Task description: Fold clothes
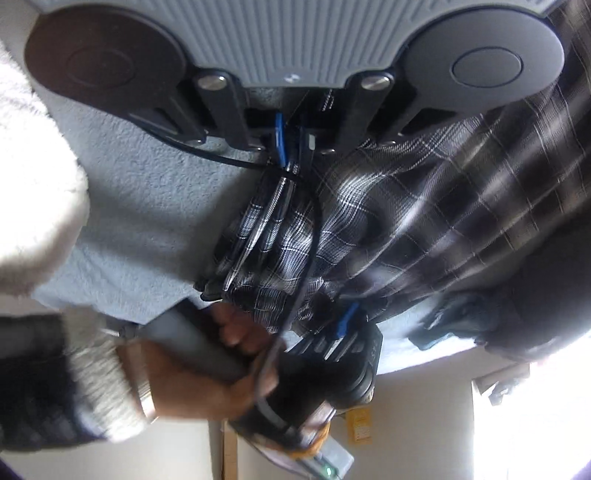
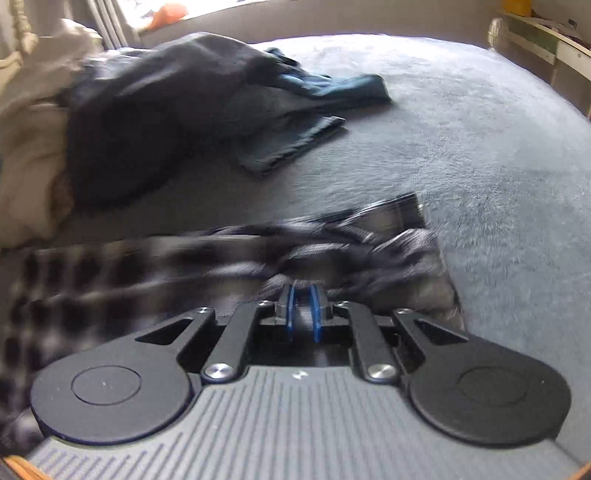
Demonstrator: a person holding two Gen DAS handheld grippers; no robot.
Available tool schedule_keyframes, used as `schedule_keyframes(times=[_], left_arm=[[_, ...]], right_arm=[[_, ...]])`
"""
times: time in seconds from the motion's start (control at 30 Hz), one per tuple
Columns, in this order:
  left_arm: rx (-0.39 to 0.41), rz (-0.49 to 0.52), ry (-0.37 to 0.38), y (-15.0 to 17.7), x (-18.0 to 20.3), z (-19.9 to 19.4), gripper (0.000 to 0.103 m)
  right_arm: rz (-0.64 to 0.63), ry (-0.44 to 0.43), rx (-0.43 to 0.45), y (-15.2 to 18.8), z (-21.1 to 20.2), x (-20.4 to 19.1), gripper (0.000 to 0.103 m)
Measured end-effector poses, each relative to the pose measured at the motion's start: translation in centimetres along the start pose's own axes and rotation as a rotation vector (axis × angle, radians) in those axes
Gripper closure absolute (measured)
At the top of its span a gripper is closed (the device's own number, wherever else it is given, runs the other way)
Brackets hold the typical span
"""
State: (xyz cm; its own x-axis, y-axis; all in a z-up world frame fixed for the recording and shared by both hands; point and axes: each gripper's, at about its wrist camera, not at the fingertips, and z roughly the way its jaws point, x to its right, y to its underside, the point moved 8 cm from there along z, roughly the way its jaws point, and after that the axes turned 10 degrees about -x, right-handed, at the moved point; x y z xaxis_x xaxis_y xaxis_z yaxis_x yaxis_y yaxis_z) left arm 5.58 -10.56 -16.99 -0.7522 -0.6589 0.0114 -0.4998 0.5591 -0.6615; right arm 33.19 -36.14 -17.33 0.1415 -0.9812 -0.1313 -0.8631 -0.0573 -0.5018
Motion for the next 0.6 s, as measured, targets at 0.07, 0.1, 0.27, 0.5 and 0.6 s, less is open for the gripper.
schedule_keyframes(times=[0.07,0.1,0.27,0.5,0.6], left_arm=[[0.001,-0.005,0.010,0.0,-0.1,0.1,0.095],[0.001,-0.007,0.014,0.1,-0.2,0.1,0.095],[0.004,-0.018,0.030,0.2,-0.3,0.0,0.094],[0.000,-0.010,0.030,0.4,0.1,0.1,0.094],[0.000,-0.020,0.039,0.4,0.1,0.1,0.092]], right_arm=[[0.050,-0.006,0.046,-1.2,0.9,1.2,0.098],[0.078,-0.018,0.072,-1.7,1.0,1.8,0.099],[0.050,-0.112,0.117,-1.4,-1.4,0.5,0.094],[-0.152,-0.195,-0.061,-0.5,3.2,-4.6,0.095],[-0.002,-0.196,0.013,-2.6,4.3,-3.6,0.098]])
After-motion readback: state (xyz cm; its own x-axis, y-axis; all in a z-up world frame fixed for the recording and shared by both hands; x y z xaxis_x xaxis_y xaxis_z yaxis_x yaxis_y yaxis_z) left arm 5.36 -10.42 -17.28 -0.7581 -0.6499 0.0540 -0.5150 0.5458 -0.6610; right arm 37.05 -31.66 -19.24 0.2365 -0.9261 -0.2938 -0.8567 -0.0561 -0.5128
